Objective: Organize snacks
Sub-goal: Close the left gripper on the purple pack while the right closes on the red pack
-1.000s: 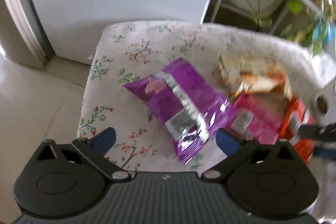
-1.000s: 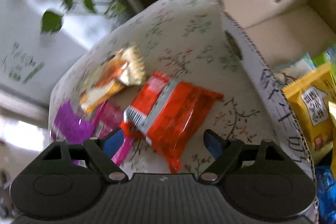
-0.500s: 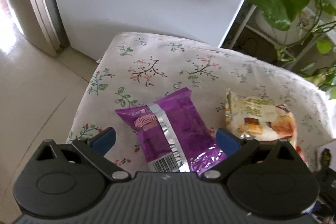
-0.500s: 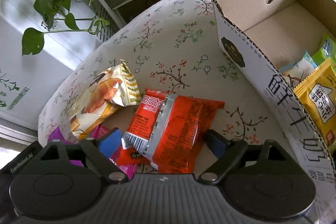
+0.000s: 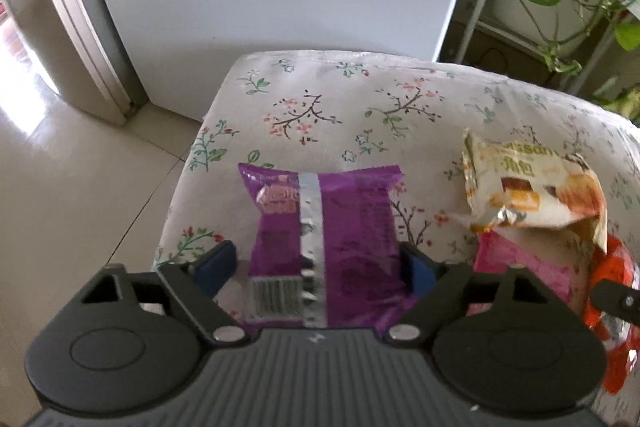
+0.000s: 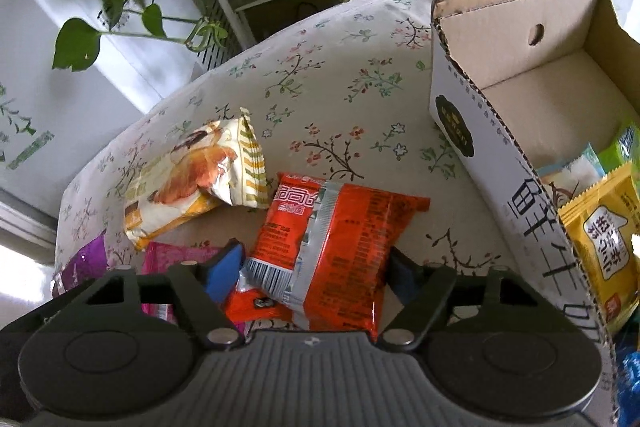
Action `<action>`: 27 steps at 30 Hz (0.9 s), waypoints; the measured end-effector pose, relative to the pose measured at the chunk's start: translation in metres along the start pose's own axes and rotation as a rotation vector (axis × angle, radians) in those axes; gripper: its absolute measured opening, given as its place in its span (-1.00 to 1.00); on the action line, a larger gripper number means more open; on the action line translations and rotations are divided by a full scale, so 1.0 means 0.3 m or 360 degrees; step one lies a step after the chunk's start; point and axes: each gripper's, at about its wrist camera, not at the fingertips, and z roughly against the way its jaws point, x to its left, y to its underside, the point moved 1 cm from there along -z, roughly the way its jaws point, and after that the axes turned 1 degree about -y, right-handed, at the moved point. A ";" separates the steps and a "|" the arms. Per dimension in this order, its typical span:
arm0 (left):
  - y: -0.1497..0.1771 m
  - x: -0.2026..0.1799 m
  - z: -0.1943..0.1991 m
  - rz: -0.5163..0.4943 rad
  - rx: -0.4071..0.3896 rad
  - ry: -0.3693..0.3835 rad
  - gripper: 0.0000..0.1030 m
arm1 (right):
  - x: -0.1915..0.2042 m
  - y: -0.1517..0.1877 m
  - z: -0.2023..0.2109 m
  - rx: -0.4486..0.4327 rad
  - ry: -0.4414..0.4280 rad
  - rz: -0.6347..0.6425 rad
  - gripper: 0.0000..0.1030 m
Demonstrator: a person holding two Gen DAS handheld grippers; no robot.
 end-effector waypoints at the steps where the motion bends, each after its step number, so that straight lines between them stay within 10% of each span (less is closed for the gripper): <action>1: 0.000 0.005 0.005 0.0002 0.0002 0.0010 0.49 | 0.002 0.001 0.001 -0.0001 0.0001 0.0020 0.42; 12: 0.004 -0.033 -0.016 -0.0075 -0.0036 0.0003 0.88 | 0.000 0.002 -0.008 -0.0009 0.0023 -0.0020 0.66; 17: 0.002 -0.043 0.006 -0.0097 -0.0068 0.0039 0.32 | 0.029 0.012 -0.008 -0.0025 0.0071 0.0088 0.43; 27: 0.030 -0.052 0.047 -0.0131 -0.0014 0.0117 0.29 | 0.025 0.011 0.029 -0.0028 0.0045 0.0130 0.42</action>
